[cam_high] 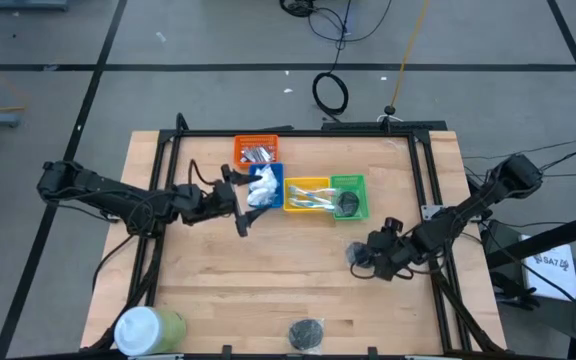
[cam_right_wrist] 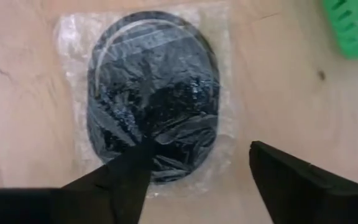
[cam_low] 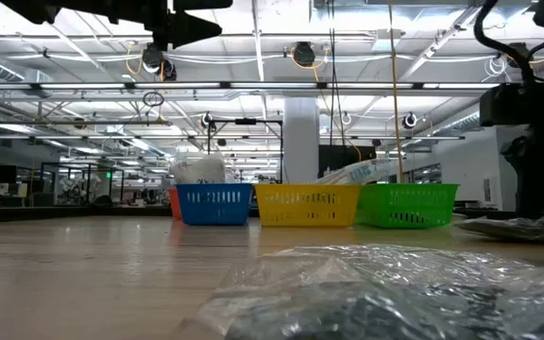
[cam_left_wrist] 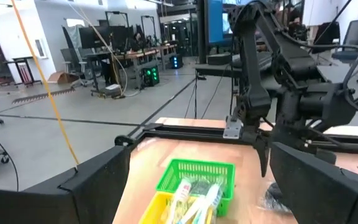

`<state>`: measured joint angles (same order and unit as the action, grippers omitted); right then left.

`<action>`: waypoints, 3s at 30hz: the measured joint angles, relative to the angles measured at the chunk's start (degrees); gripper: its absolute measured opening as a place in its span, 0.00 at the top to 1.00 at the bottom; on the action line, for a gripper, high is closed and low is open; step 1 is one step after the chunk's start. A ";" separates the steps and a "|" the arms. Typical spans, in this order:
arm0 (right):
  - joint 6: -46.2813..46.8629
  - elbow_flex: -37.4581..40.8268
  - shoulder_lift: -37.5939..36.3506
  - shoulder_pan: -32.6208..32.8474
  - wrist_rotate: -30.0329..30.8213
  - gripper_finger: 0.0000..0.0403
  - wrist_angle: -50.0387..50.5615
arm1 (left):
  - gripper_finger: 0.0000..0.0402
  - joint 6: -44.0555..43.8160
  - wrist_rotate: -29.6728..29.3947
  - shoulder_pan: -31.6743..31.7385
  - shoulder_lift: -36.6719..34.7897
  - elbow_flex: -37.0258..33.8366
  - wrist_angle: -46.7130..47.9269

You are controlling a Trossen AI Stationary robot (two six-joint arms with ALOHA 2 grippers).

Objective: Pick & Place Travel size toiletries
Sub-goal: Put the top black hairbrush into the green basket, then put the black hairbrush into the green basket

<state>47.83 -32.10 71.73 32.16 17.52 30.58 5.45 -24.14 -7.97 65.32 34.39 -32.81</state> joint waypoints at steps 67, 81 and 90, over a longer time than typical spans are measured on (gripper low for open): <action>-16.00 8.55 -17.16 -27.32 12.20 0.58 -20.65 | 0.06 -4.26 -0.42 0.87 3.85 -0.04 2.60; -26.59 8.55 -24.21 -27.19 4.00 0.26 -36.34 | 0.06 -6.44 6.87 0.76 3.85 -0.04 3.31; -22.48 8.55 -27.02 -27.20 13.62 0.32 -26.42 | 0.06 -8.71 6.71 0.72 3.85 -0.04 5.80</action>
<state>25.36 -23.55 44.71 4.97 31.14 4.16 -3.26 -17.43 -7.25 69.17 34.35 -27.02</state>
